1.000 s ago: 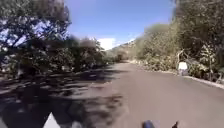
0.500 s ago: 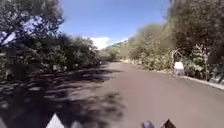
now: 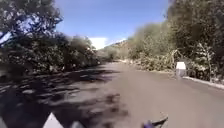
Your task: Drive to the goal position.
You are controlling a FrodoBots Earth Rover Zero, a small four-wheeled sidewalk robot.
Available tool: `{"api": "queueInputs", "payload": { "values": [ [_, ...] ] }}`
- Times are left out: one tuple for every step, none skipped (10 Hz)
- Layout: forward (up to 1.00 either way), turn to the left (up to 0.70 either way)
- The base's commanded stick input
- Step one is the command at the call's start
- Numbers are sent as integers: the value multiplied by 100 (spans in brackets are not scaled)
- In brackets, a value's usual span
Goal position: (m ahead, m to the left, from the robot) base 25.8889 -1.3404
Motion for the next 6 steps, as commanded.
{"api": "queueInputs", "payload": {
  "values": [
    [50, -50],
    [50, -50],
    [50, -33],
    [50, -13],
    [50, 0],
    [50, 0]
  ]
}}
